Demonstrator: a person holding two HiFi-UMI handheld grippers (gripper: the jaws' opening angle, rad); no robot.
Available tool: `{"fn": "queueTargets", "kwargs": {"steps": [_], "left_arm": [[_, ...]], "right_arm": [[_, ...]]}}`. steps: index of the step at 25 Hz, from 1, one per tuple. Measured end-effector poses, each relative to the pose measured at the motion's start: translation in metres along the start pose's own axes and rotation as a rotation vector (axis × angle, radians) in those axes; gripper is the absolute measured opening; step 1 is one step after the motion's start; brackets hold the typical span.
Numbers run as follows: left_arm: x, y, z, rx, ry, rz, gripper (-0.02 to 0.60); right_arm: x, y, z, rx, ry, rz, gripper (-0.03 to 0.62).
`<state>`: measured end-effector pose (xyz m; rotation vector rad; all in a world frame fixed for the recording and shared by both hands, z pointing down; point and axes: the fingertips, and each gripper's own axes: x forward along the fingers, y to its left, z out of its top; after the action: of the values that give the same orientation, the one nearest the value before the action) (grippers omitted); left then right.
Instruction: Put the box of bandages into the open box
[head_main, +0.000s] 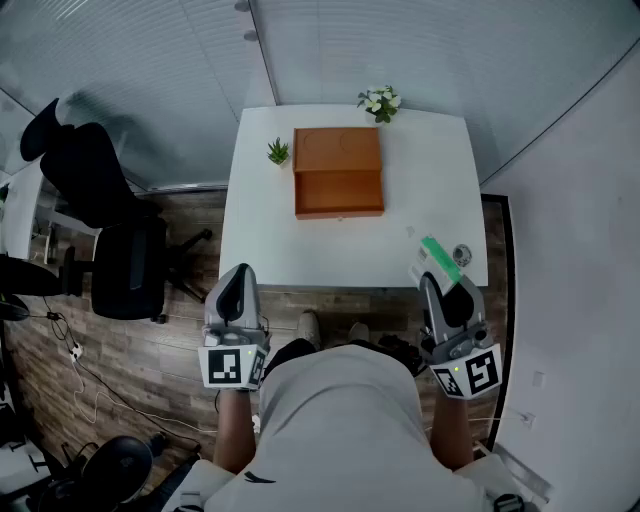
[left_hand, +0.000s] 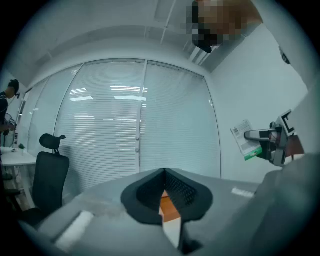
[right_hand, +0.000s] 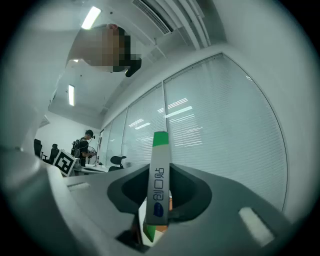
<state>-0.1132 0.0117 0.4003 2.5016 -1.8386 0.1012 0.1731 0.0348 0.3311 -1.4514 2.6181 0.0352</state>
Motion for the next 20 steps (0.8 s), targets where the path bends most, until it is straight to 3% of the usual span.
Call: {"fn": "queueTargets", "kwargs": {"steps": [20], "left_arm": [[-0.0033,0.009,-0.0028,-0.002,0.008,0.001,0.006]], "right_arm": [[0.0044,0.0041,-0.0019,0.03,-0.005,-0.009,0.094]]}}
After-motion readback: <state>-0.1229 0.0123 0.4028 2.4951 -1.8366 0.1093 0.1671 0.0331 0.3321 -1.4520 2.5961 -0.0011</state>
